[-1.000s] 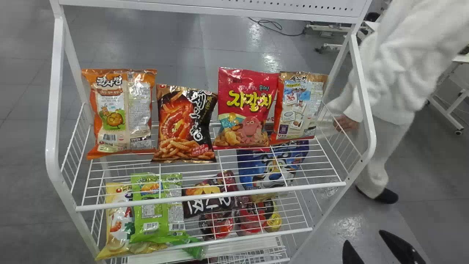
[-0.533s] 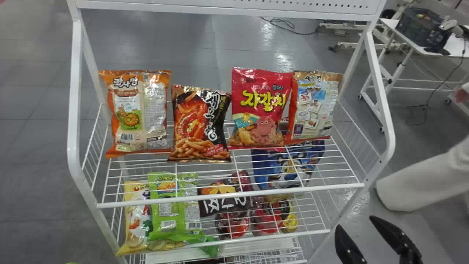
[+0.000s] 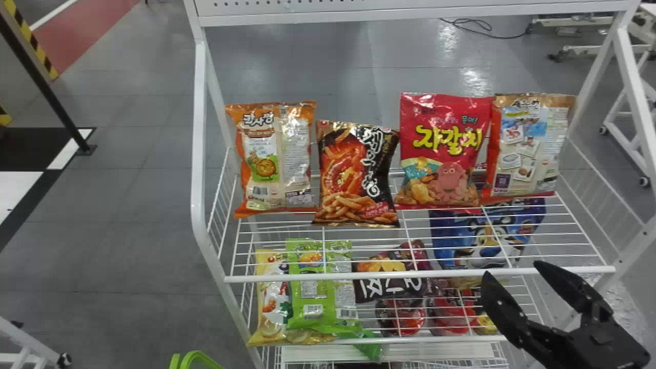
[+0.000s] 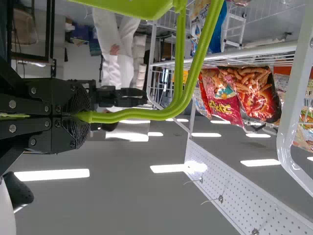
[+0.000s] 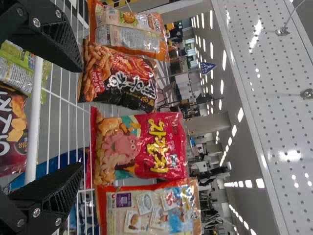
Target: Hold basket handle with left hand then pick spicy shrimp crackers with right hand and place into basket
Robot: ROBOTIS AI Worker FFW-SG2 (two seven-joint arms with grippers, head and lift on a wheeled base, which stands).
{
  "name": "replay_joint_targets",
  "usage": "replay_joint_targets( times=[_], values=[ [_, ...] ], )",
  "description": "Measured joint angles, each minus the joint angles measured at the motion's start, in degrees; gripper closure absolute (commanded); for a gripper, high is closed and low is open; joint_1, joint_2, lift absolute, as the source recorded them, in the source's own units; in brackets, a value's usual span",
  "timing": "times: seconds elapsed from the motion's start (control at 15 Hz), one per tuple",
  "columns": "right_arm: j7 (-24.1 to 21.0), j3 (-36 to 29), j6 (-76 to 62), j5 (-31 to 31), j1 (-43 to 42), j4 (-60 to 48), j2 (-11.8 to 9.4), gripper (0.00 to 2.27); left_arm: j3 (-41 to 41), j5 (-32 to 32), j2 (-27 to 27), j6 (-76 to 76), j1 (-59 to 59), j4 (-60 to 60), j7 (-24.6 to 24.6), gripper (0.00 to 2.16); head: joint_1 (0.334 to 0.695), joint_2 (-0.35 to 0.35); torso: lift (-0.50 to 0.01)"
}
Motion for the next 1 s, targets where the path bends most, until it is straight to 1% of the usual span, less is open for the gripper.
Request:
replay_joint_targets(
  times=[0.07,0.27,0.47,0.67,1.0],
  values=[
    [-1.40,1.62,1.10,1.26,-1.42,-0.06,0.00,0.14,-0.01,0.00,0.00,0.00,0.00,0.00,0.00,2.15,0.695,0.144,-0.010],
    [-6.54,6.49,3.93,4.53,-5.52,-0.10,0.00,0.14,-0.02,0.00,0.24,0.00,-0.15,-0.06,0.00,2.15,0.695,0.183,-0.010],
    [-10.55,10.59,6.93,7.05,-9.54,0.59,0.00,0.14,0.05,0.00,0.64,0.00,-0.27,-0.01,0.00,2.15,0.695,0.232,-0.010],
    [-14.56,14.55,8.07,9.29,-13.98,2.86,0.00,0.14,0.00,0.08,0.85,0.00,-0.51,-0.01,0.00,2.15,0.695,0.257,-0.010],
    [-19.15,18.61,9.08,10.11,-22.33,9.96,0.00,0.14,-0.03,0.09,1.03,0.00,-0.53,0.00,0.00,2.15,0.695,0.283,-0.010]
  ],
)
